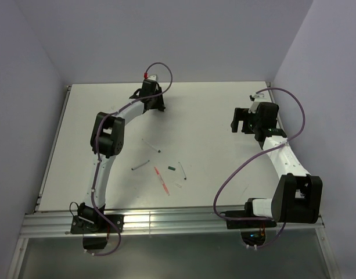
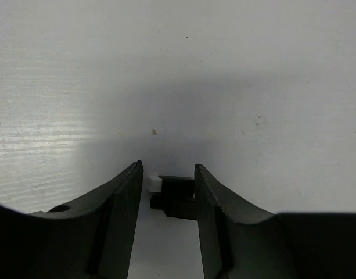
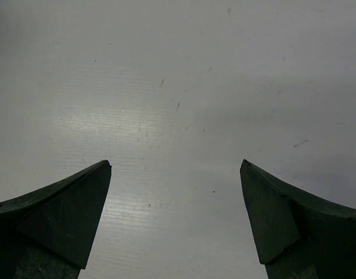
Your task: Insert the pens into the pen caps
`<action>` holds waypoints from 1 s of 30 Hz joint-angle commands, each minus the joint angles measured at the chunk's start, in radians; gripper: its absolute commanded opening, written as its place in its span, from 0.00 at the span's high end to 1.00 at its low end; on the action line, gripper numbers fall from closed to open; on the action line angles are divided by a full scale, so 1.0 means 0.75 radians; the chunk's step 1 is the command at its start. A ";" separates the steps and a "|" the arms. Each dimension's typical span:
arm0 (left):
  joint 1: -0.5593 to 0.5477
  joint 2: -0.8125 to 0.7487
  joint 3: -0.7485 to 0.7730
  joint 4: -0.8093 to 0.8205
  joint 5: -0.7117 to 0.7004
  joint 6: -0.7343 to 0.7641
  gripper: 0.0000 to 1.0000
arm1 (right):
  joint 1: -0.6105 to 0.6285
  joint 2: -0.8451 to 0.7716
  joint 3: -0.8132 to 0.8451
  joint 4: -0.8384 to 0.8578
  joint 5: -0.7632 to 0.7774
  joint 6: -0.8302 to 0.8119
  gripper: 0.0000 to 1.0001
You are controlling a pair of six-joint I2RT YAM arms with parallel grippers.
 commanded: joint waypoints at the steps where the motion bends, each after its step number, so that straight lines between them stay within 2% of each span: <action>1: -0.018 -0.018 0.002 -0.095 -0.052 0.024 0.53 | -0.013 -0.012 0.061 0.013 0.004 0.005 0.00; 14: -0.031 0.010 0.039 -0.177 -0.054 0.055 0.56 | -0.021 -0.012 0.059 0.009 0.002 0.005 0.00; 20: -0.031 -0.004 0.021 -0.179 -0.038 0.065 0.68 | -0.023 -0.016 0.061 0.007 0.004 0.003 0.00; 28: -0.033 -0.071 0.011 -0.146 -0.032 0.086 0.70 | -0.021 -0.020 0.059 0.007 -0.008 0.007 0.00; 29: -0.033 -0.075 0.015 -0.148 -0.030 0.088 0.76 | -0.021 -0.022 0.059 0.007 -0.010 0.007 0.00; 30: -0.033 -0.080 0.023 -0.152 -0.021 0.088 0.78 | -0.023 -0.022 0.059 0.007 -0.010 0.007 0.00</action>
